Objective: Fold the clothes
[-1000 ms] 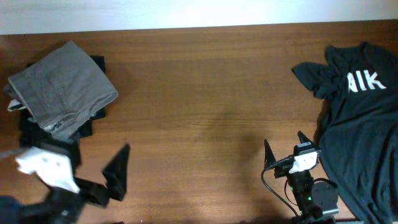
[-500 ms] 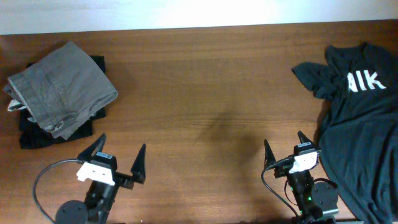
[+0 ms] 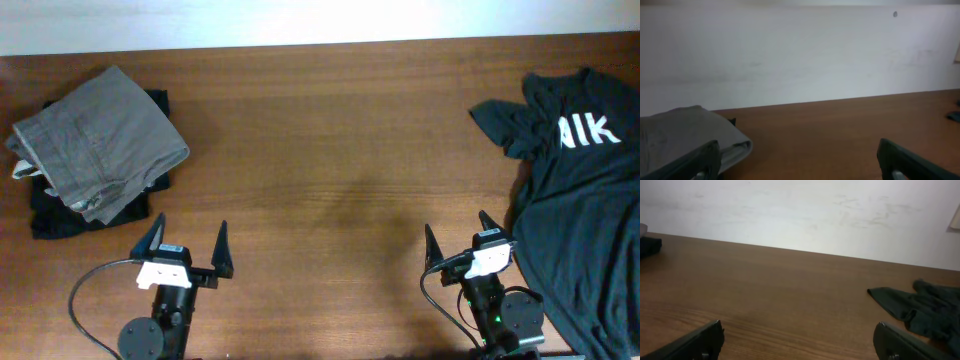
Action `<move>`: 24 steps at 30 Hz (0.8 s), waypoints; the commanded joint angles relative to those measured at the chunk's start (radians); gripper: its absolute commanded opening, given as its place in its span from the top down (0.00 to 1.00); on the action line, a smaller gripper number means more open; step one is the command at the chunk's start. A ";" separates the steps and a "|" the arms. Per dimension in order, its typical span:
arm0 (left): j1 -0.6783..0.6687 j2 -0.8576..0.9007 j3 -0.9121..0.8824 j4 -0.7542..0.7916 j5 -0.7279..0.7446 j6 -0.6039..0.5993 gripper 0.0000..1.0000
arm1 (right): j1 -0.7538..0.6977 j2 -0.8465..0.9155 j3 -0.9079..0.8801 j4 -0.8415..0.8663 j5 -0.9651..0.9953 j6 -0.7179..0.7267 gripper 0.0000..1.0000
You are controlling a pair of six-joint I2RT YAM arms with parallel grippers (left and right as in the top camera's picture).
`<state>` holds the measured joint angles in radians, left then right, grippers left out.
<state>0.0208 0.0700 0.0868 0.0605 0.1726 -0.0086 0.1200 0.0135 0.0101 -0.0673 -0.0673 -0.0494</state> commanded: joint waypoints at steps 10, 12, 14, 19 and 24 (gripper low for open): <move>-0.030 -0.064 -0.039 -0.145 -0.174 0.002 0.01 | -0.005 -0.010 -0.005 -0.005 0.012 0.002 0.01; -0.034 -0.064 -0.039 -0.169 -0.181 0.002 0.01 | -0.005 -0.010 -0.005 -0.005 0.012 0.002 0.01; -0.034 -0.064 -0.039 -0.191 -0.182 0.002 0.01 | -0.005 -0.010 -0.005 -0.005 0.012 0.002 0.01; -0.034 -0.064 -0.039 -0.227 -0.197 0.002 0.01 | -0.005 -0.010 -0.005 -0.005 0.012 0.002 0.01; -0.034 -0.064 -0.039 -0.227 -0.194 0.001 0.01 | -0.005 -0.010 -0.005 -0.005 0.013 0.002 0.01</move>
